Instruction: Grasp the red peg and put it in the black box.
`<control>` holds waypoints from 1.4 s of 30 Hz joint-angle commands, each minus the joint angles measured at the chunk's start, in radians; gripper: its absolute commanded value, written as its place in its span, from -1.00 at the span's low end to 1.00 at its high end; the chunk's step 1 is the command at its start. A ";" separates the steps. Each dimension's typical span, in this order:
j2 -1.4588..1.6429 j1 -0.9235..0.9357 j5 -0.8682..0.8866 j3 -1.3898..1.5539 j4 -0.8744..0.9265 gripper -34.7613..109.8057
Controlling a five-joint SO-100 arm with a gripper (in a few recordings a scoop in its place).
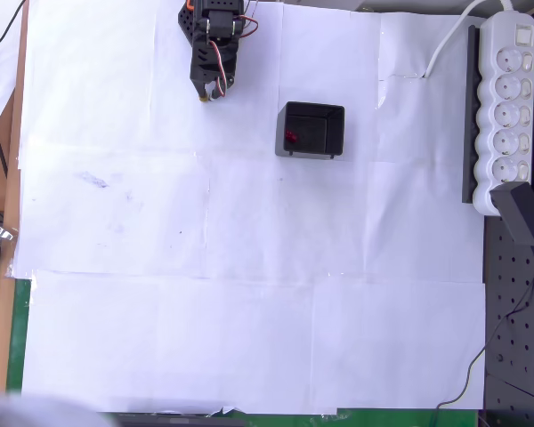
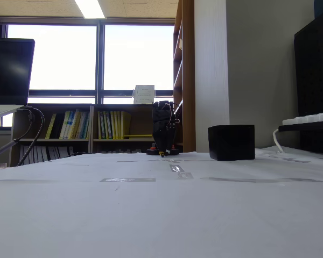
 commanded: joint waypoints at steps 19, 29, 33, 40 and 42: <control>-0.094 0.009 -0.006 -0.080 0.087 -0.51; -0.094 0.009 -0.006 -0.080 0.087 -0.51; -0.094 0.035 -0.005 -0.080 0.094 -0.51; -0.094 0.092 -0.003 -0.080 0.094 -0.51; -0.094 0.092 -0.003 -0.080 0.094 -0.51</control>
